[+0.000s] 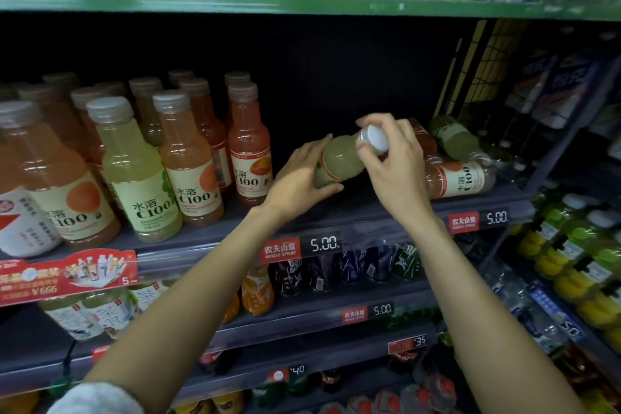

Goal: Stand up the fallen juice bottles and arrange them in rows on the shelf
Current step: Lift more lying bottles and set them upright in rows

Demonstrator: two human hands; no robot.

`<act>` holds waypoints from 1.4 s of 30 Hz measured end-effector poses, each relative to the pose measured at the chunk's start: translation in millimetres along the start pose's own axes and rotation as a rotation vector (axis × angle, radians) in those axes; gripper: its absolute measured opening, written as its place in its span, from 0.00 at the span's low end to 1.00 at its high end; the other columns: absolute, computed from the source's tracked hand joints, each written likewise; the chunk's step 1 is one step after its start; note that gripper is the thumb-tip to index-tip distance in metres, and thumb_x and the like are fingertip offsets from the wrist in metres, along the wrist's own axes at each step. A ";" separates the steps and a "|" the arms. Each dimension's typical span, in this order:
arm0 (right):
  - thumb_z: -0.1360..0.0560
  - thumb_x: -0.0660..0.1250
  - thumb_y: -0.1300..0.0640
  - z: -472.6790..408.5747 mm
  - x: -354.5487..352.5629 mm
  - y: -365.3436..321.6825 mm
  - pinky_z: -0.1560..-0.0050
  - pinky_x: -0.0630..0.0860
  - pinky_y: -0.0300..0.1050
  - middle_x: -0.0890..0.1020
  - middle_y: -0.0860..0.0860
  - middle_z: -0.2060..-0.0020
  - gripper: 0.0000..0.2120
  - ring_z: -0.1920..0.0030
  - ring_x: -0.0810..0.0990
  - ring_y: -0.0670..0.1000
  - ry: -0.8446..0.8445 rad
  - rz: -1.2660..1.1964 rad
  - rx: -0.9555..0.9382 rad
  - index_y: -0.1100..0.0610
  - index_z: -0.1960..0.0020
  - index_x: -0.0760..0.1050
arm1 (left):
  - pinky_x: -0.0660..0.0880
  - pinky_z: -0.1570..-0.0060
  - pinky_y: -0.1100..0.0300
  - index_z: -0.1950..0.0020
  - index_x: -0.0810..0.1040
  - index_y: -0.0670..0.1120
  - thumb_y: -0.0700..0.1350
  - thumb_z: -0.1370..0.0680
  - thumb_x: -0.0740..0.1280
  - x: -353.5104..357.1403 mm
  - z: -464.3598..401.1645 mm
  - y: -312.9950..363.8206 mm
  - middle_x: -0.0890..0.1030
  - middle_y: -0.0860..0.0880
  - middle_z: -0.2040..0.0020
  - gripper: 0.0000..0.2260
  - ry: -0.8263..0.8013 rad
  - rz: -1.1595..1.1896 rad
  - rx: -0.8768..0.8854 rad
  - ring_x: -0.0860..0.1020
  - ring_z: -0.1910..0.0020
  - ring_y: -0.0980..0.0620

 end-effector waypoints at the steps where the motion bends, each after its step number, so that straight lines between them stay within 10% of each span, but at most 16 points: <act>1: 0.24 0.64 0.57 -3.7 -4.8 -2.7 0.55 0.69 0.34 0.74 0.50 0.51 0.12 0.53 0.74 0.47 0.018 -0.056 -0.009 0.51 0.41 0.73 | 0.69 0.34 0.52 0.25 0.61 0.49 0.52 0.28 0.74 0.3 -0.8 2.5 0.70 0.47 0.31 0.36 0.024 0.033 0.002 0.70 0.33 0.50; 10: 0.25 0.67 0.60 16.6 51.0 39.6 0.41 0.76 0.46 0.75 0.51 0.39 0.27 0.45 0.77 0.44 -0.396 -0.455 0.334 0.49 0.30 0.61 | 0.77 0.43 0.54 0.32 0.69 0.52 0.63 0.30 0.68 -10.7 29.2 -12.7 0.80 0.55 0.41 0.30 0.209 0.396 -0.218 0.78 0.43 0.61; 19: 0.25 0.68 0.59 41.2 108.0 15.0 0.53 0.73 0.26 0.75 0.43 0.42 0.26 0.45 0.74 0.36 -0.560 -0.531 0.263 0.53 0.29 0.64 | 0.71 0.41 0.65 0.31 0.70 0.48 0.62 0.30 0.69 -53.9 74.1 -29.0 0.75 0.56 0.40 0.32 0.476 0.167 -0.256 0.74 0.40 0.59; 42: 0.24 0.66 0.60 45.9 122.6 -5.5 0.41 0.72 0.41 0.78 0.51 0.41 0.17 0.40 0.75 0.48 -0.473 -0.166 -0.037 0.54 0.35 0.74 | 0.66 0.45 0.68 0.35 0.70 0.42 0.43 0.25 0.71 -81.3 113.1 -22.4 0.73 0.40 0.41 0.21 0.868 -0.295 -0.149 0.71 0.42 0.45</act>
Point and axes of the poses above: each hand's wrist, its own z-axis away from the middle knuckle, its own x-axis out of the palm, y = z × x, the point moved 6 cm from there along -z, towards the middle knuckle
